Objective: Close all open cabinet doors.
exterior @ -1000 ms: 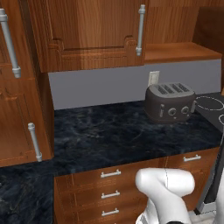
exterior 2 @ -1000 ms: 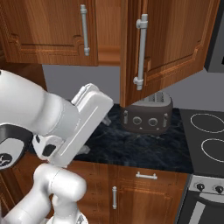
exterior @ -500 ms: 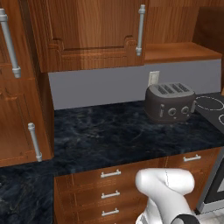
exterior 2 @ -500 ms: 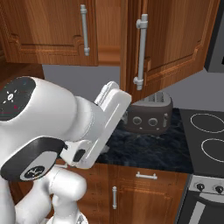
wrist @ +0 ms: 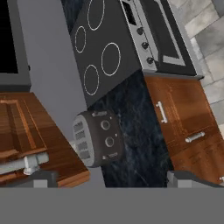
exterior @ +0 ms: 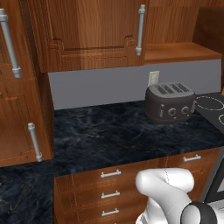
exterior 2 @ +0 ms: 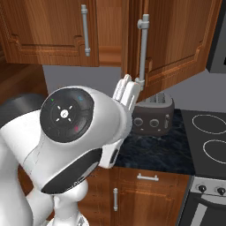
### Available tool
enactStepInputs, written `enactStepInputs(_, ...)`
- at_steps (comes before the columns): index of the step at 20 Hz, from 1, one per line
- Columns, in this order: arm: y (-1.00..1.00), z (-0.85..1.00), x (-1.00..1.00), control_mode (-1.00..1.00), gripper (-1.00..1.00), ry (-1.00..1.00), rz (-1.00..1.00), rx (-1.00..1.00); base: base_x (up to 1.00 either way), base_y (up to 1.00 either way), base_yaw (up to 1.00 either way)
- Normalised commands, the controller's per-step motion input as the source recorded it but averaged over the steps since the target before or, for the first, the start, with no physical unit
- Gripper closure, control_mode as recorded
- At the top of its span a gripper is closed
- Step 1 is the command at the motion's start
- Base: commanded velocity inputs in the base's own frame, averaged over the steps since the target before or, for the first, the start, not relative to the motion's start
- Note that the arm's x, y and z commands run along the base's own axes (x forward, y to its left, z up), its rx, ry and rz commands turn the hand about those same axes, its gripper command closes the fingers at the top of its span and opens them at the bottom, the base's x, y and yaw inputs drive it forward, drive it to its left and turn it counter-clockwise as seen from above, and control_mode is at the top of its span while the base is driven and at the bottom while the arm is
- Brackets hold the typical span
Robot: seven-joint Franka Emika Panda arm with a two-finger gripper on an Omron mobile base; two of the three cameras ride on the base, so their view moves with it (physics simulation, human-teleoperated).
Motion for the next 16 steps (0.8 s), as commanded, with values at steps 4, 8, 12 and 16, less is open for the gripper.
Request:
enactStepInputs(4,-0.01,0.18,0.25,-1.00,-1.00,-0.03,0.23,0.00,0.00,0.00,0.00)
enactStepInputs(8,-0.02,0.25,0.18,-1.00,-1.00,-0.13,0.17,0.00,0.00,0.00,0.00)
enactStepInputs(12,-0.04,0.22,0.21,-1.00,-1.00,-0.14,0.12,0.00,0.00,0.00,0.00)
enactStepInputs(16,0.00,0.17,0.33,-1.00,-1.00,-0.16,0.10,0.00,0.00,0.00,0.00)
